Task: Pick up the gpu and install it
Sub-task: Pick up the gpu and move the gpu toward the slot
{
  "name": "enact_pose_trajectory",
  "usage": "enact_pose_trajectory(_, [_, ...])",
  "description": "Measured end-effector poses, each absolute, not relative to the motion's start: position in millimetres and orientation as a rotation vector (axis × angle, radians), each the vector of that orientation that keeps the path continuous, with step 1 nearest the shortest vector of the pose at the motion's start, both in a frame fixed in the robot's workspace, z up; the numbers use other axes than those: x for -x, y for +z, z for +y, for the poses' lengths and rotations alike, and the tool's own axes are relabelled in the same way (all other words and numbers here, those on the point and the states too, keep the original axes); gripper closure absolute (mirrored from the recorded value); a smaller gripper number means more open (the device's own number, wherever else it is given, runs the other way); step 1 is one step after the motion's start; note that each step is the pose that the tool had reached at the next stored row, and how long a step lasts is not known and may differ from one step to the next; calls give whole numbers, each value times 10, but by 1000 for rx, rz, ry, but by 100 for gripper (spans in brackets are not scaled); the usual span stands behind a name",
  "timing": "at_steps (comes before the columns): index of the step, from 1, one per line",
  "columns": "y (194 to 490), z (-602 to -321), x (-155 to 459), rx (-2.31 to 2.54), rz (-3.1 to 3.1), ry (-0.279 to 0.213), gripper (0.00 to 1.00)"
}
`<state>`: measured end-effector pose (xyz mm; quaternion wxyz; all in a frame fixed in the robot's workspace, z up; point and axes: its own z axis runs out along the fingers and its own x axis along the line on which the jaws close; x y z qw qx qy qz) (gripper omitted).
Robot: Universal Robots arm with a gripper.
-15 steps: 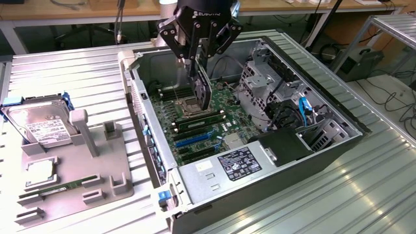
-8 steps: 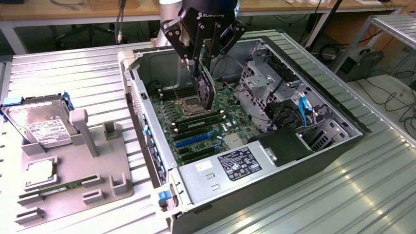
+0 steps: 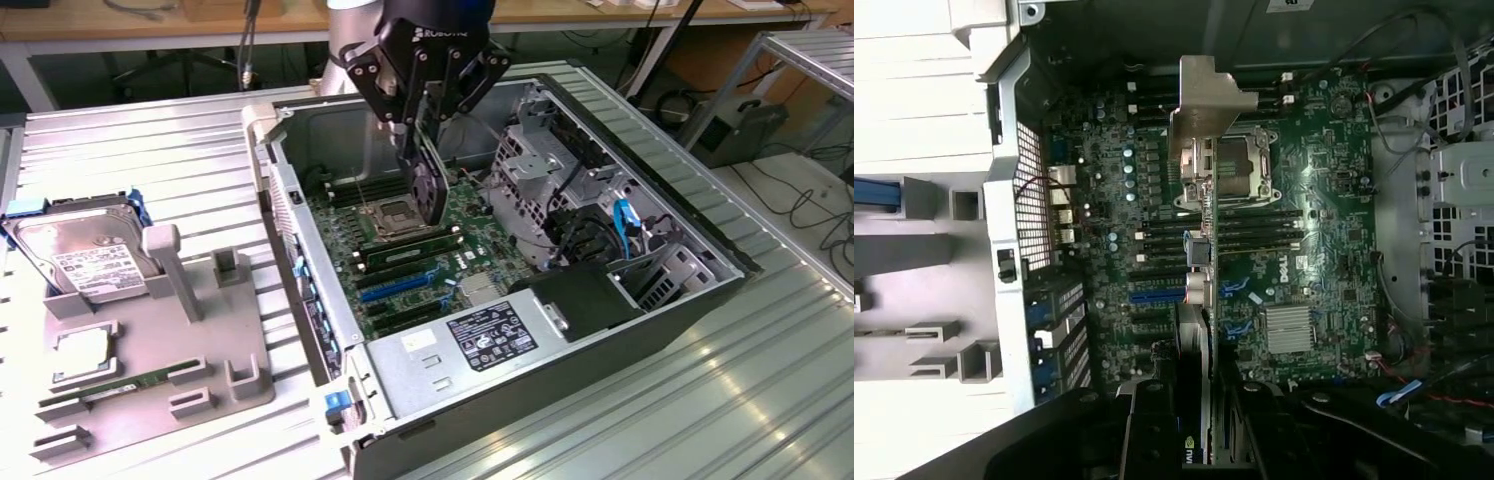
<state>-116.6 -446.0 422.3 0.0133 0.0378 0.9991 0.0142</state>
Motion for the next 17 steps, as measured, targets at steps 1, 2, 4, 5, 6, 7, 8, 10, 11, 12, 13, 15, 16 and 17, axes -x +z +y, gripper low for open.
enact_pose_trajectory(1, [4220,-4460,1159,-118,3112,44,74])
enact_pose_trajectory(2, [4218,-4460,1151,-118,3112,44,74])
enact_pose_trajectory(4, [4213,-4460,1134,-118,3112,43,74])
enact_pose_trajectory(5, [4211,-4460,1126,-118,3112,43,74])
enact_pose_trajectory(6, [4208,-4460,1116,-118,3112,43,74])
enact_pose_trajectory(7, [4204,-4461,1106,-118,3112,43,74])
enact_pose_trajectory(8, [4203,-4460,1100,-118,3112,43,74])
enact_pose_trajectory(10, [4200,-4461,1093,-118,3112,43,74])
enact_pose_trajectory(11, [4199,-4461,1089,-118,3112,43,74])
enact_pose_trajectory(12, [4198,-4460,1086,-118,3112,42,74])
enact_pose_trajectory(13, [4196,-4460,1083,-118,3112,42,74])
enact_pose_trajectory(15, [4189,-4460,1081,-118,3112,42,74])
enact_pose_trajectory(16, [4184,-4460,1081,-118,3112,42,74])
enact_pose_trajectory(17, [4182,-4460,1080,-118,3112,42,74])
